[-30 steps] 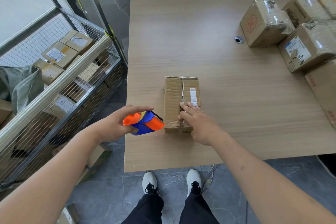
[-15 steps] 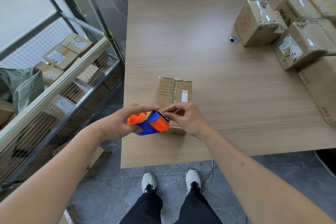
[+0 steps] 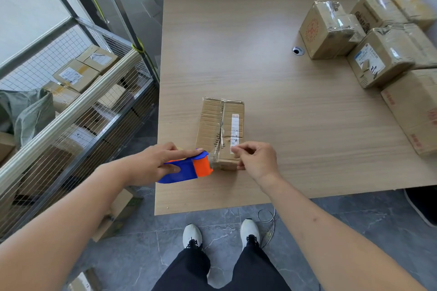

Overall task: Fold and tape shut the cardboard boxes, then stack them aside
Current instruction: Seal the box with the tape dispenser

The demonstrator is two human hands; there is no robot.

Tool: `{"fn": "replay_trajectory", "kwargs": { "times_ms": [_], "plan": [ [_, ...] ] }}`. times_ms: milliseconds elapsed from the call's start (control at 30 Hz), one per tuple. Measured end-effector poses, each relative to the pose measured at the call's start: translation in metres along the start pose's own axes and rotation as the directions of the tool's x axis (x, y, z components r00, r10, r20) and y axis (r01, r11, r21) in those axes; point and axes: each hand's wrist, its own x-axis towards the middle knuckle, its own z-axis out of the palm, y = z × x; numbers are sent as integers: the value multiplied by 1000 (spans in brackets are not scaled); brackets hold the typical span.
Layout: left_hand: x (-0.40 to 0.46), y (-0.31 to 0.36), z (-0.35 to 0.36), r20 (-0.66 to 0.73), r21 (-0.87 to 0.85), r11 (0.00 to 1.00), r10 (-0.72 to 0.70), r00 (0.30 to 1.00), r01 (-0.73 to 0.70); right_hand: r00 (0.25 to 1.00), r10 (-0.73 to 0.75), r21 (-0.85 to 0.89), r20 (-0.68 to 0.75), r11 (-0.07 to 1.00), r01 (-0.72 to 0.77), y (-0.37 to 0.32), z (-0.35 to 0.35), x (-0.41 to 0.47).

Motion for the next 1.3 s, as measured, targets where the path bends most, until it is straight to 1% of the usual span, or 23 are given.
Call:
{"fn": "replay_trajectory", "kwargs": {
  "times_ms": [100,200,300,400,467,600,700,800,967,1000,1033,1067,1133,1167,1200,1233,1267,1300],
  "plan": [
    [-7,-10,-7,36,-41,998,-35,999,36,999,15,12,-32,1000,-14,6,-11,-6],
    [-11,-13,-16,94,-75,996,-45,995,52,996,13,26,-91,1000,-11,12,-5,-19],
    [-10,-18,-25,130,-53,995,-73,989,80,979,35,13,-202,999,-33,22,-2,-20],
    [-8,-22,-28,131,-43,994,-94,987,100,974,45,15,-223,999,-43,30,-1,-19],
    [-4,-25,-28,141,-43,994,-96,985,103,969,33,-13,-246,999,-37,36,3,-21],
    [9,-24,-30,179,-50,995,-73,981,83,949,-24,-129,-313,991,-18,50,9,-19],
    [22,-22,-27,170,-43,995,-77,982,85,931,9,-147,-364,987,-68,57,11,-13],
    [30,-25,-27,167,-19,996,-87,982,92,943,40,-112,-331,990,-82,61,10,-8],
    [39,-30,-31,185,11,994,-106,977,106,969,79,23,-234,997,-76,69,5,-3],
    [40,-29,-31,186,20,994,-110,976,108,975,59,8,-216,998,-59,70,4,-3],
    [41,-29,-32,187,26,993,-117,975,114,981,13,-62,-194,998,-26,71,4,-3],
    [42,-29,-32,186,31,993,-122,975,118,986,-51,-172,-156,985,23,72,4,-3],
    [44,-28,-31,189,29,993,-115,975,112,981,-172,-400,-91,908,122,72,4,-3],
    [45,-27,-31,189,24,994,-111,976,108,973,-207,-462,-101,876,138,70,3,-3],
    [46,-26,-32,188,14,994,-108,976,107,960,-248,-503,-126,850,154,66,1,-3],
    [47,-26,-32,191,4,994,-107,976,109,938,-320,-539,-130,817,205,64,-1,-2],
    [47,-25,-32,192,-4,994,-108,975,111,908,-408,-578,-98,766,282,65,-4,-1],
    [48,-24,-32,194,-11,994,-109,975,113,874,-485,-610,-35,703,366,64,-5,1]
  ]
}}
